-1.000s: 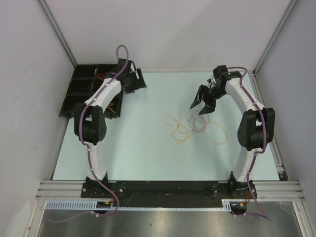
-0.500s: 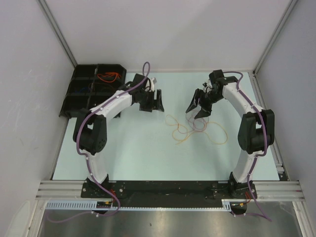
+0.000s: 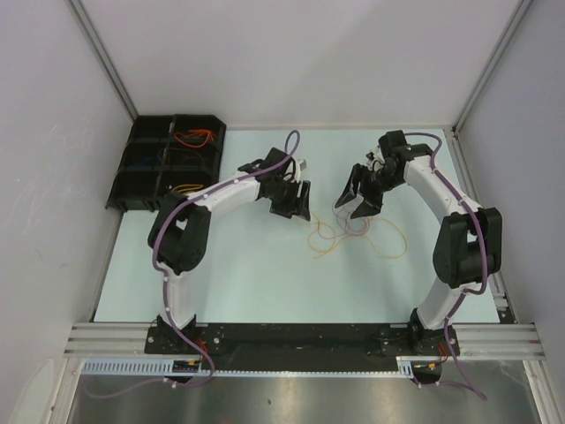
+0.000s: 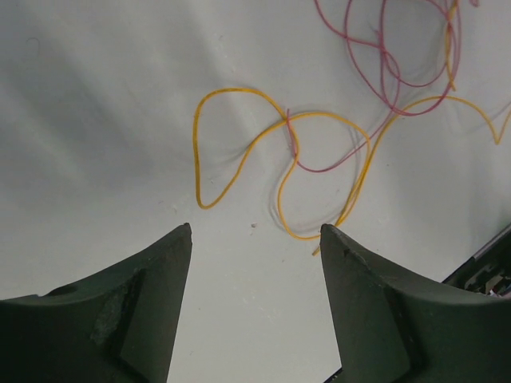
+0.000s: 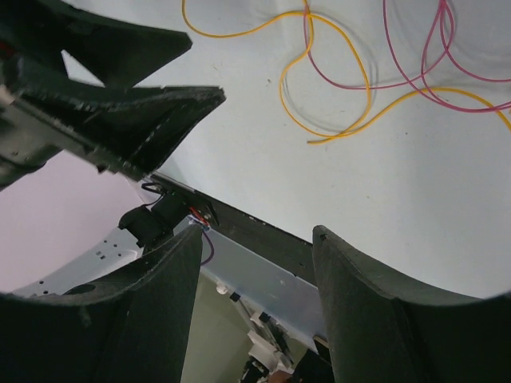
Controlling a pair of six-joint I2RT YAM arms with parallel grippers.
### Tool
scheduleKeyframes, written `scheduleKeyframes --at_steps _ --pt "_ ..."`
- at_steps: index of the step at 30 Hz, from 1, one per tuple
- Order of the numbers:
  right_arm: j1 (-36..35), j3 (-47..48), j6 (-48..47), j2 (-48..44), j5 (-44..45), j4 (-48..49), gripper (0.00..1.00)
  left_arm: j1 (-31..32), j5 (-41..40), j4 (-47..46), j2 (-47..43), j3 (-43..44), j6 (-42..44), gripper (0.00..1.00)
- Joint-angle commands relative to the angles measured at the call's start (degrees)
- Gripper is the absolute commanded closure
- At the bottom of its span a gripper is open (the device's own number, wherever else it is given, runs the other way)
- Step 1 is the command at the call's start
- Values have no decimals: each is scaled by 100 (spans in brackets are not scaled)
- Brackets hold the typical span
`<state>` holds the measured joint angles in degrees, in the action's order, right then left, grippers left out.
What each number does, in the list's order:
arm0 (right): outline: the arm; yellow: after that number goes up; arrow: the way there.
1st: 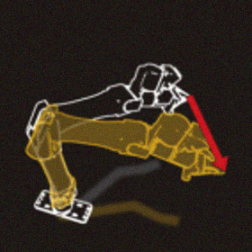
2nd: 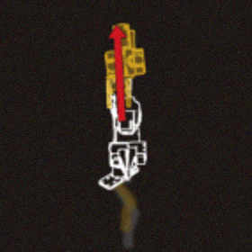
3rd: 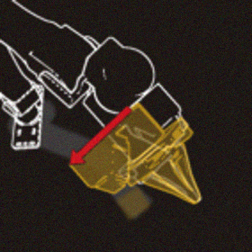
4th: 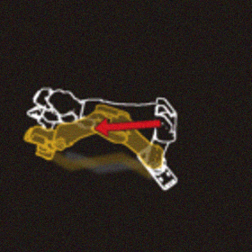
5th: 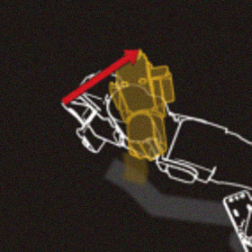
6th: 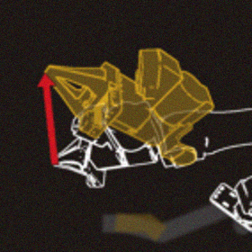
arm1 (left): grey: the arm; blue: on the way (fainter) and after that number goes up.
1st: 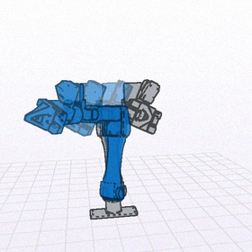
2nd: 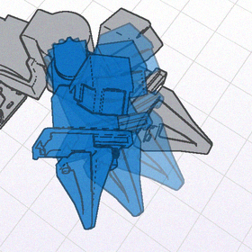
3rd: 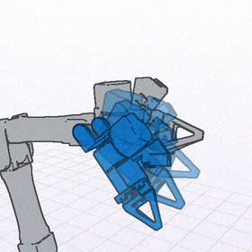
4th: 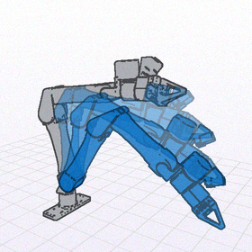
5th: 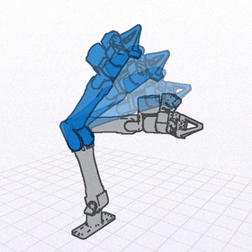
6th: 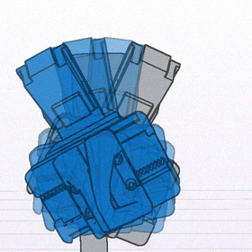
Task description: Untangle the cables
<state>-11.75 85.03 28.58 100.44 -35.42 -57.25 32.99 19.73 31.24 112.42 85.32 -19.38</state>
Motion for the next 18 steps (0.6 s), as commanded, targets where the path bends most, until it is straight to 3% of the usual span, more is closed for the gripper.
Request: scheduleKeyframes --at_steps 1,7,10,13,14,18 --pt "50 -83 -72 -350 -97 74 37 5 -170 -31 323 362 162 32" --pt "41 -136 -63 -411 -114 92 37 14 -461 13 570 740 215 41" --pt "41 -136 -54 -411 -114 92 37 23 -452 -57 667 907 215 54" --pt "41 -136 -37 -403 -141 109 37 40 -479 -101 798 1100 180 93" --pt "41 -136 -37 -411 -141 109 37 58 -452 3 842 1188 180 100" --pt "50 -136 -45 -429 -149 101 37 58 -687 311 747 1679 49 100"
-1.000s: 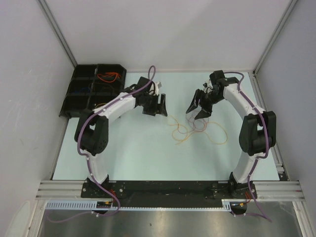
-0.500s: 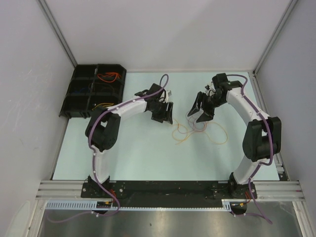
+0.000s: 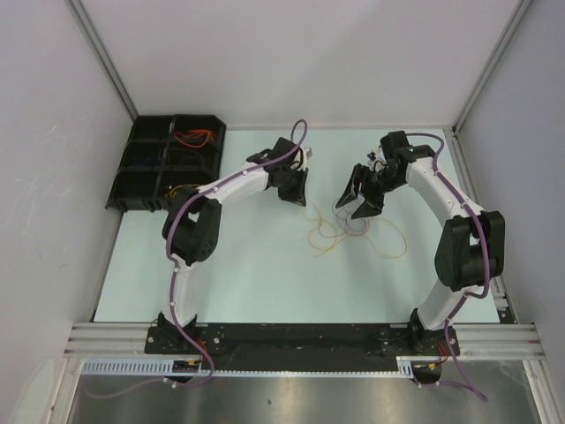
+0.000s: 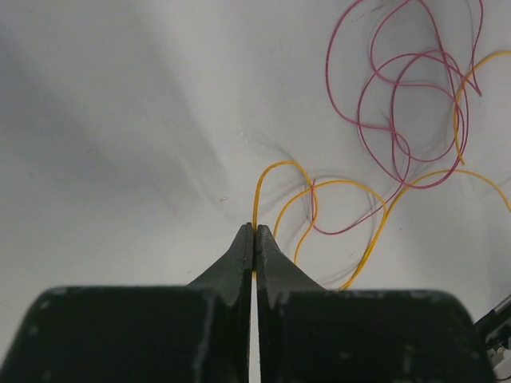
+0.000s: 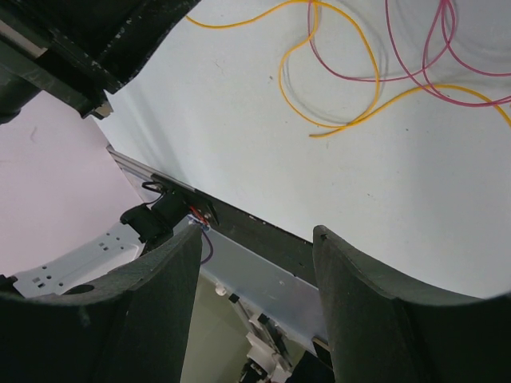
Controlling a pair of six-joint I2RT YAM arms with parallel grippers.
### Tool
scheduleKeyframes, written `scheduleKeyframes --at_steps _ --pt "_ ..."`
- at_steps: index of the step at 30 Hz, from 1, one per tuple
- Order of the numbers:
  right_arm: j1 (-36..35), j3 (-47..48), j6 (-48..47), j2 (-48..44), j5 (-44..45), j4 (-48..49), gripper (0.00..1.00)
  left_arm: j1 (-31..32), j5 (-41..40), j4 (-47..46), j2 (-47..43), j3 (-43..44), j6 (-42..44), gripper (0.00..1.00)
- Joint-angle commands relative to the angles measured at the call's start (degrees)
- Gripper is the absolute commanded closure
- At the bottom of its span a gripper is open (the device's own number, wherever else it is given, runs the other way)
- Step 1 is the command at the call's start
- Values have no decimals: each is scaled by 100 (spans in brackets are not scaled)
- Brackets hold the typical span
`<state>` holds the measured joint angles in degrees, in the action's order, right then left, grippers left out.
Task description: Untangle the cables
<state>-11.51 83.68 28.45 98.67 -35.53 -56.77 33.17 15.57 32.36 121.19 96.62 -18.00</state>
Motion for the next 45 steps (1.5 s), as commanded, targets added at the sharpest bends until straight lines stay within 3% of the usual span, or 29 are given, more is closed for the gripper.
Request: scheduleKeyframes --at_steps 1,11,24,30,37,45 --pt "26 -1 -32 -252 -139 61 37 32 -387 288 -296 647 -133 100" --pt "-62 -1 100 -200 -297 280 37 -284 -1329 1377 -1316 2368 -616 100" --pt "-291 -1 231 -191 -288 483 37 -1233 -1917 1756 -2511 3495 -740 100" --pt "-449 8 311 -147 -323 571 38 -1892 -2268 1362 -2951 3715 -582 100" --pt "-546 210 214 -76 -227 404 37 -2499 -2595 88 -3408 3820 -47 100" --pt "-554 491 161 47 -156 202 38 -3114 -2462 -1036 -3198 4550 77 99"
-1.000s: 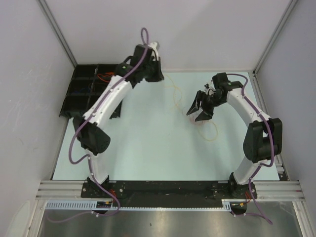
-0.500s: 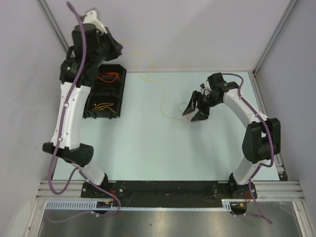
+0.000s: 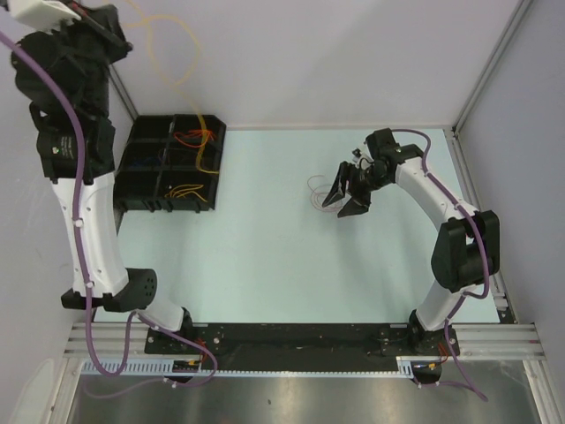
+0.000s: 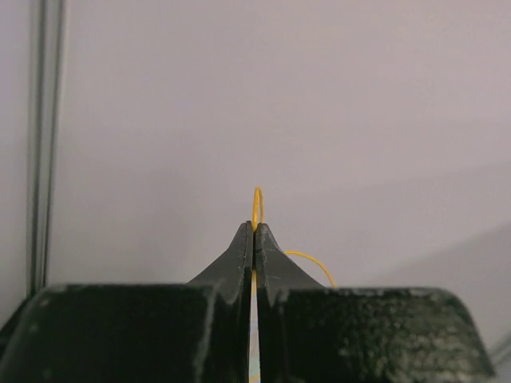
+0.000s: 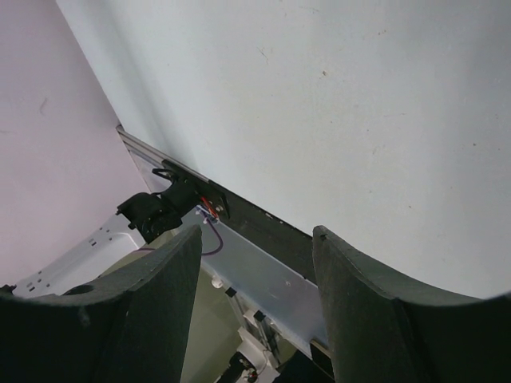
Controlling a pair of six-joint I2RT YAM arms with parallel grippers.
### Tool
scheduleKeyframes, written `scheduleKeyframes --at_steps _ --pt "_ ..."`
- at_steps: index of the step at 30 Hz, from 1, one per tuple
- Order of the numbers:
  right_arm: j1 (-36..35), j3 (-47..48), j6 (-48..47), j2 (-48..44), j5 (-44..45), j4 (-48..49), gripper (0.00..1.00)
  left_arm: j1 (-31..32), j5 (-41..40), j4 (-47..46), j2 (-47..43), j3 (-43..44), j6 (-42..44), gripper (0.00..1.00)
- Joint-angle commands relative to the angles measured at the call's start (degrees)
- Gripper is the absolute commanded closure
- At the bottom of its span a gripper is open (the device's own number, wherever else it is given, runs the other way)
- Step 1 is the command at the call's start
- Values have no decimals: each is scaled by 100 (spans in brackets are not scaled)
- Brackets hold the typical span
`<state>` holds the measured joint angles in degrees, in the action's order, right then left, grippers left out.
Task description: Untangle the cables
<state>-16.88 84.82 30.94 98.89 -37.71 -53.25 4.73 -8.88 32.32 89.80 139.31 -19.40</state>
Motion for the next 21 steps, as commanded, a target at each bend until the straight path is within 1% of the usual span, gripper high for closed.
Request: scheduleKeyframes --at_steps 1,2,5,8,15,21 --pt "-8 413 -105 42 97 -176 38 -332 9 -1165 -76 290 200 100" --pt "1 465 -114 69 115 -220 38 -454 53 -1401 -59 316 173 100" --pt "10 518 -132 95 133 -247 38 -797 159 -1631 11 422 112 100" --pt "54 554 -132 130 142 -273 38 -991 -42 -1580 38 396 156 100" --pt "185 554 -202 174 168 -361 38 -1343 -473 -1658 37 9 357 100" --pt "300 580 -308 253 308 -598 38 -1686 -544 -1834 152 -105 384 100"
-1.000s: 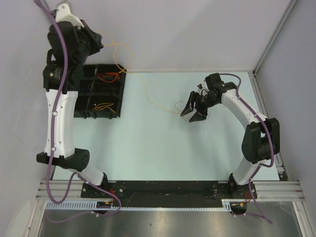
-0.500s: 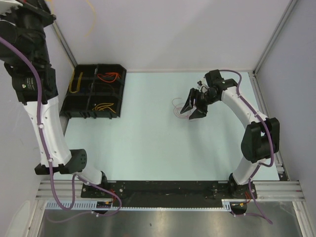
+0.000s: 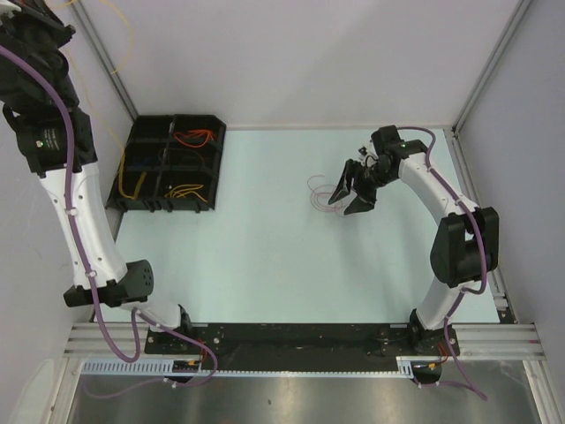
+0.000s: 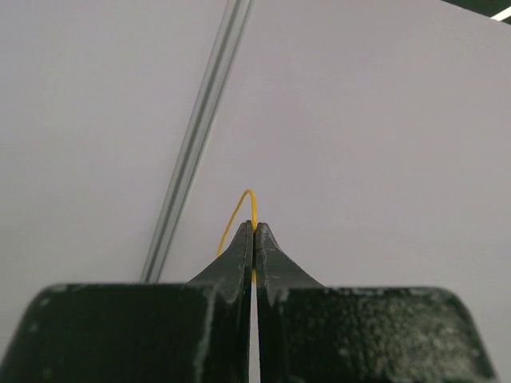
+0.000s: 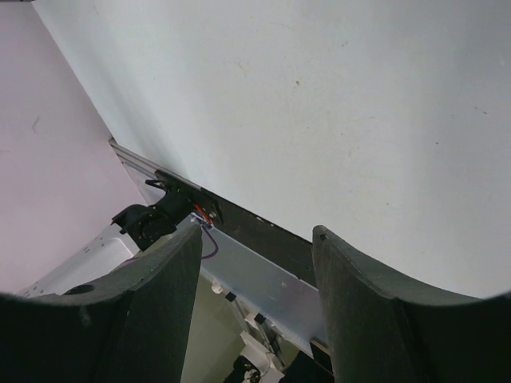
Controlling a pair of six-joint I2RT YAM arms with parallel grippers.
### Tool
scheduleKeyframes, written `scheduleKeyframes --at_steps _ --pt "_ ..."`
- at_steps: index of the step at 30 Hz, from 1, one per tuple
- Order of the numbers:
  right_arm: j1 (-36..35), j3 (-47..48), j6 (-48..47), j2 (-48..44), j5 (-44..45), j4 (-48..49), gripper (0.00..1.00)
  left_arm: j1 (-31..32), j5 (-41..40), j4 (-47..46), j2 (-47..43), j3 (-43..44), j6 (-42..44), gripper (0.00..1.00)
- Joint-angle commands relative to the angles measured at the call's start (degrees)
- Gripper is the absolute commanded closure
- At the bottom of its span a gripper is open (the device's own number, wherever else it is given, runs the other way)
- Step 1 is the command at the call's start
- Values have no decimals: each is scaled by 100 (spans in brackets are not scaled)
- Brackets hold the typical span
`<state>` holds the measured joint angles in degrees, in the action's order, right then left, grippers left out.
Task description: Untangle the cables
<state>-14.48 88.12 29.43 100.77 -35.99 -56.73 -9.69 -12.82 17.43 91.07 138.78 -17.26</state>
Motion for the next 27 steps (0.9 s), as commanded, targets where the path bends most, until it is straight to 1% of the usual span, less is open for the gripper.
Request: scheduleKeyframes --at_steps 1,4,8,12,15,19,21,27 --pt "77 285 -166 118 153 -320 38 -348 -142 -389 43 -79 144 100" --pt "59 329 -183 162 241 -452 38 -585 -81 -442 17 -246 -75 100" --pt "-28 434 -122 302 373 -567 38 -753 42 -662 -36 -501 -304 100" --pt "-212 698 -78 522 531 -743 38 -841 253 -793 -10 -457 -384 100" --pt "-388 1004 -43 741 637 -901 38 -894 254 -908 -1 -448 -384 100" --pt "-608 1515 -34 1058 768 -1164 38 -1095 394 -1022 139 -317 -454 100" --pt "-705 1751 -25 1233 830 -1278 39 -1201 526 -918 305 -71 -603 100" --pt "-793 2069 -8 1480 874 -1411 39 -1526 737 -988 465 44 -893 100"
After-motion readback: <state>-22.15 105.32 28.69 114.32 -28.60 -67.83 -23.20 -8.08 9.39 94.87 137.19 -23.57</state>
